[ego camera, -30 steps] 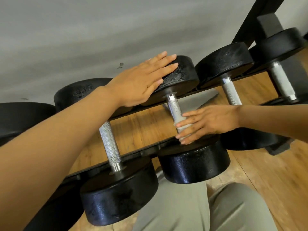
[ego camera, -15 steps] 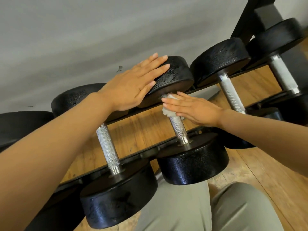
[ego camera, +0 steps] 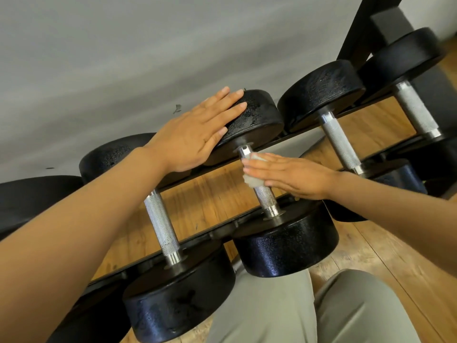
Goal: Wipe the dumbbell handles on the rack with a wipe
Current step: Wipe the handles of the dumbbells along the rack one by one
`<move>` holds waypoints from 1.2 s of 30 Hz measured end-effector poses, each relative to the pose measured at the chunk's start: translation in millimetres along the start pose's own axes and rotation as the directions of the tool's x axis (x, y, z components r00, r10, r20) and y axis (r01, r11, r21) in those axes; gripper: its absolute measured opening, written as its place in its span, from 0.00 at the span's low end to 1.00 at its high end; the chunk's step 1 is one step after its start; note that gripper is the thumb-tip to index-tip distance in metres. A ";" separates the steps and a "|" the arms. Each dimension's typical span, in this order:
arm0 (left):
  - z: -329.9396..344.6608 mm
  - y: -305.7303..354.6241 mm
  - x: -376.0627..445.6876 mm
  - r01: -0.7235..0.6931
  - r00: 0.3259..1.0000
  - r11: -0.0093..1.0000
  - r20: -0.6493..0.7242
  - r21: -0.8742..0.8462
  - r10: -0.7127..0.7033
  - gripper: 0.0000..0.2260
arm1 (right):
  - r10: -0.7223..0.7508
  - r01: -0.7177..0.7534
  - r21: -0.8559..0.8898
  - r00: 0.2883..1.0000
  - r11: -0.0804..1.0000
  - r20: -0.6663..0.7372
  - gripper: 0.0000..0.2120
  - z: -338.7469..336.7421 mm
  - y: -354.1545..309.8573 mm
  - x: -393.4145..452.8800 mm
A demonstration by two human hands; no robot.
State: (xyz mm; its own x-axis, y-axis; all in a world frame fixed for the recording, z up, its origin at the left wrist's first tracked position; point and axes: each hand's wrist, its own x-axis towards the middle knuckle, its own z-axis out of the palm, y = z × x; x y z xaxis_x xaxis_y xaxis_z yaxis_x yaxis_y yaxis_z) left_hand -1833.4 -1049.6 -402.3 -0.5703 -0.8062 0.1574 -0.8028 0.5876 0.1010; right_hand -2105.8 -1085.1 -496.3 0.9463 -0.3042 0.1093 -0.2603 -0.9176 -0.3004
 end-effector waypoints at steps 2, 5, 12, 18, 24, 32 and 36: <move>0.4 0.4 0.0 -0.013 1.000 1.000 -0.005 0.014 0.013 0.23 | 0.196 -0.191 0.187 0.981 0.964 -0.008 0.24 0.4 -12.7 3.1; 0.8 1.3 -1.2 -0.008 1.000 0.999 -0.015 0.031 0.008 0.23 | 0.300 -0.287 0.361 0.954 0.887 0.019 0.25 -0.9 -29.3 6.3; -0.3 3.5 -2.2 -0.033 0.999 0.999 -0.006 -0.020 0.033 0.23 | 0.620 -0.591 0.388 0.782 0.707 0.063 0.40 0.3 -90.5 27.7; -2.1 5.4 -0.6 -0.036 0.999 0.998 0.023 0.044 0.035 0.23 | 0.933 -0.856 0.426 0.354 0.294 0.069 0.37 8.0 -132.5 72.5; -5.5 6.2 0.9 -0.041 0.998 0.999 0.056 0.010 0.041 0.23 | 0.977 -0.897 0.439 0.036 -0.061 0.208 0.32 3.5 -156.9 93.0; -2.3 2.0 1.3 -0.062 0.996 0.996 0.054 -0.068 0.066 0.24 | 0.964 -0.662 0.702 -0.143 -0.263 0.226 0.26 -7.2 -133.0 106.0; -1.4 1.4 0.5 -0.063 0.996 0.995 0.059 -0.073 0.068 0.24 | 0.995 -0.549 0.835 0.067 -0.027 0.076 0.27 -10.0 -127.6 100.9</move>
State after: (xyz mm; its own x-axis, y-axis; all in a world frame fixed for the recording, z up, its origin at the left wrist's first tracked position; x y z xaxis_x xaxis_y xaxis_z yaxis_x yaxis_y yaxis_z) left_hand -1834.6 -1049.1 -400.7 -0.6326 -0.7673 0.1054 -0.7503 0.6408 0.1623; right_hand -1979.0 -1001.3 -437.5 -0.1815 -0.9139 -0.3632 -0.3526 0.4053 -0.8434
